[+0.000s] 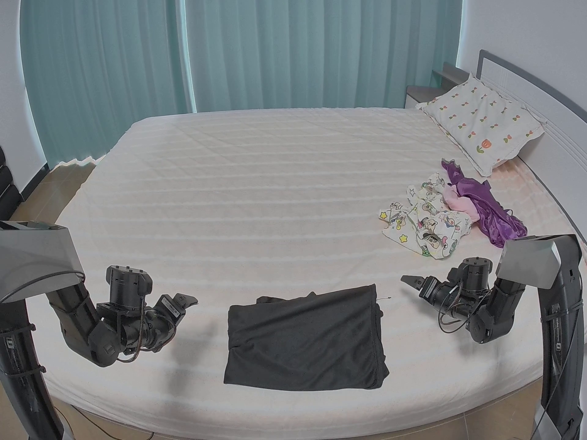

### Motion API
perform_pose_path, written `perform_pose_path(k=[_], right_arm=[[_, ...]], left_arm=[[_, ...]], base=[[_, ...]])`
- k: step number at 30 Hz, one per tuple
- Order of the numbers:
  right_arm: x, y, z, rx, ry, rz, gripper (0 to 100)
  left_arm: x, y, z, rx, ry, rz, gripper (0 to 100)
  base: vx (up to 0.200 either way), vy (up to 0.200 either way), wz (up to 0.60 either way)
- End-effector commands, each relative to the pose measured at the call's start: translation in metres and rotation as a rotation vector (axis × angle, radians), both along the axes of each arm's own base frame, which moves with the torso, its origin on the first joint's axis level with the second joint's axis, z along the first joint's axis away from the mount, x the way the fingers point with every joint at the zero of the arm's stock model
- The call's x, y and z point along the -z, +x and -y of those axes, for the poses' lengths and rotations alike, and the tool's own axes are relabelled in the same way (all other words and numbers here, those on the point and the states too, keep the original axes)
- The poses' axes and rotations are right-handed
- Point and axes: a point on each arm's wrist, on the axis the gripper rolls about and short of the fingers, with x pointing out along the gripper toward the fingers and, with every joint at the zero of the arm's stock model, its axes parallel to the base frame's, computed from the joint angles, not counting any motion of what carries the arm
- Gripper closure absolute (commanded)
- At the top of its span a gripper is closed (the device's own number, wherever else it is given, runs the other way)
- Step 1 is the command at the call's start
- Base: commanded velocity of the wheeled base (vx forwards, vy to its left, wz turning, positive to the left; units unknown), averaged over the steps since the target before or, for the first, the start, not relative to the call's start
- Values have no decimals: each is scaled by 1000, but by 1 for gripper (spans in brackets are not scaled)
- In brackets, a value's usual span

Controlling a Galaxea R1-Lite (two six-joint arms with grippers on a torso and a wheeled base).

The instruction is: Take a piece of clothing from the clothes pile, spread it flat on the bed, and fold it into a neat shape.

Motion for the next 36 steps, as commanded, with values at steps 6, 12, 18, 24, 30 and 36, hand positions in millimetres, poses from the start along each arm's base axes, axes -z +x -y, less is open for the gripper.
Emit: perform_pose_path(k=[6, 12, 18, 24, 30, 36], right_arm=[[-1, -2, -4, -8, 1, -3, 0], [0, -3, -5, -13, 0, -4, 0], [0, -3, -6, -14, 0, -4, 0], [-1, -3, -8, -20, 1, -1, 0], [-2, -3, -8, -18, 2, 0, 0], [-1, -3, -8, -20, 1, -1, 0]], left_arm=[[4, 27, 36, 225, 154, 103, 0], [26, 42, 62, 359, 238, 126, 0], [38, 58, 77, 418, 275, 161, 0], [47, 68, 82, 420, 275, 171, 0], [53, 73, 85, 421, 273, 173, 0], [54, 80, 84, 398, 274, 186, 100]], base=[[0, 0, 0], [0, 0, 0], [0, 0, 0], [0, 0, 0], [0, 0, 0], [0, 0, 0]])
